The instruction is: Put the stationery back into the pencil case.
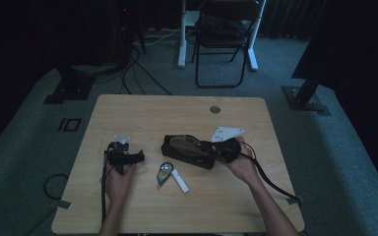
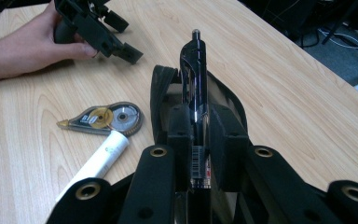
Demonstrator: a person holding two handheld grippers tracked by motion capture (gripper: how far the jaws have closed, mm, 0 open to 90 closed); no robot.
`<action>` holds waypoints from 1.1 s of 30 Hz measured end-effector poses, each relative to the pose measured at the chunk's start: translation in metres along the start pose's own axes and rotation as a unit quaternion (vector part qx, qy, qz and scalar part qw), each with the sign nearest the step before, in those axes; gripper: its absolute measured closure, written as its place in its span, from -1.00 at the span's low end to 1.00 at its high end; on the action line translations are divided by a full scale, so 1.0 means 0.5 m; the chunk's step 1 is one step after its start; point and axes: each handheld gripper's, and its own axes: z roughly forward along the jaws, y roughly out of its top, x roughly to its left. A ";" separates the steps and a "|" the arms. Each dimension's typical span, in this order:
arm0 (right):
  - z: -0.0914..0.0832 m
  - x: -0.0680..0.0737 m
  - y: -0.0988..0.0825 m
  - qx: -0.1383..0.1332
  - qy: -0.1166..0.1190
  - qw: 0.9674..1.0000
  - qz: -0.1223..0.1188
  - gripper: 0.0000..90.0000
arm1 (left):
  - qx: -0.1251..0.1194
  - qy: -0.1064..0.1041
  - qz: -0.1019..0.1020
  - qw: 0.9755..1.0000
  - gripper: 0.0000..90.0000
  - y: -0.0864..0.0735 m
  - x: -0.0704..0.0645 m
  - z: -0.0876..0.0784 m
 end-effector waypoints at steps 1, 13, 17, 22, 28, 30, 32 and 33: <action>0.001 -0.002 0.001 -0.002 0.002 1.000 0.000 0.77 | 0.000 0.000 0.000 1.000 -0.95 0.000 0.000 0.000; 0.015 -0.014 0.010 -0.006 0.006 1.000 -0.002 0.77 | 0.000 0.000 0.000 1.000 -0.95 0.000 0.000 0.000; 0.018 -0.017 0.013 -0.007 0.008 1.000 -0.001 0.77 | 0.000 0.000 0.000 1.000 -0.95 0.000 0.000 0.000; 0.024 -0.027 0.014 -0.010 0.014 1.000 0.002 0.77 | -0.001 0.000 -0.001 1.000 -0.95 0.000 0.000 0.000; 0.030 -0.039 0.014 -0.010 0.017 1.000 0.005 0.77 | -0.001 0.000 -0.001 1.000 -0.95 0.000 0.000 0.000; 0.032 -0.043 0.013 -0.009 0.018 1.000 0.005 0.77 | 0.000 0.000 0.000 1.000 -0.95 0.000 0.000 0.000; 0.036 -0.046 0.013 -0.007 0.018 1.000 0.004 0.77 | 0.000 0.000 -0.001 1.000 -0.95 0.000 0.000 0.000; 0.037 -0.047 0.013 -0.008 0.018 1.000 0.003 0.77 | 0.000 0.000 -0.001 1.000 -0.95 0.000 0.000 0.000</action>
